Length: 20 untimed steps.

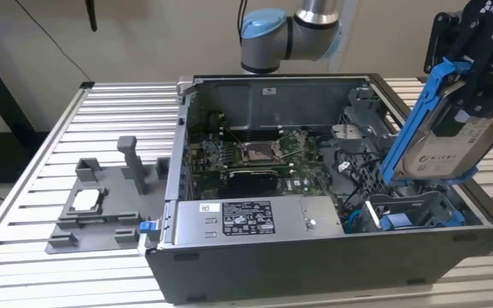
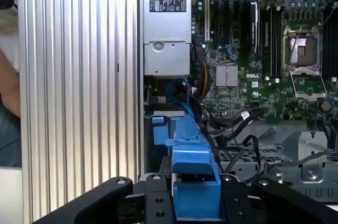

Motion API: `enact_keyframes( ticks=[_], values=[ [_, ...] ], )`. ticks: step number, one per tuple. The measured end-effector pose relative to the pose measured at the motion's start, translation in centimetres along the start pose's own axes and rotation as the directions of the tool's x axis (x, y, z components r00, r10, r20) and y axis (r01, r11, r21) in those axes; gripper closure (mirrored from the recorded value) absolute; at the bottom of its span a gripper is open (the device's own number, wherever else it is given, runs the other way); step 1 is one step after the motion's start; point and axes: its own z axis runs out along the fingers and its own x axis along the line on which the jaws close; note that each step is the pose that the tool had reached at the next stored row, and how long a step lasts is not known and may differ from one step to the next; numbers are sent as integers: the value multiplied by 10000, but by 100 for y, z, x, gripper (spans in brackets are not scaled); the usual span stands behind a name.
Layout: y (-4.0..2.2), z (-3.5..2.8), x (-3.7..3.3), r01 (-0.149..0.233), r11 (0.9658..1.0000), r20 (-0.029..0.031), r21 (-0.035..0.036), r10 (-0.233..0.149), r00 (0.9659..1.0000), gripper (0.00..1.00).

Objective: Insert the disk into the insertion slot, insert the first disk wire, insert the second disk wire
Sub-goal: 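Insert the disk into the insertion slot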

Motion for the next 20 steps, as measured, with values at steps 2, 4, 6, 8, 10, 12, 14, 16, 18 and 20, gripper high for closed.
enact_keyframes(
  ticks=[2,4,6,8,10,12,14,16,18,20],
  values=[
    [-5,28,0,-1,10000,-6,-2,1,10000,67],
    [-11,60,1,1,10000,-5,-16,-1,10000,67],
    [-15,88,4,-1,10000,-6,-27,1,10000,67],
    [-20,114,8,0,10000,-9,-33,0,10000,67],
    [-26,144,13,0,10000,-10,-38,0,10000,67],
    [-33,174,21,0,10000,-13,-39,0,10000,67],
    [-39,204,27,-1,10000,-15,-39,1,10000,67],
    [-48,237,34,0,10000,-15,-40,0,10000,67],
    [-57,269,37,0,10000,-16,-43,0,10000,67],
    [-68,299,43,0,10000,-17,-47,0,10000,67]
  ],
)
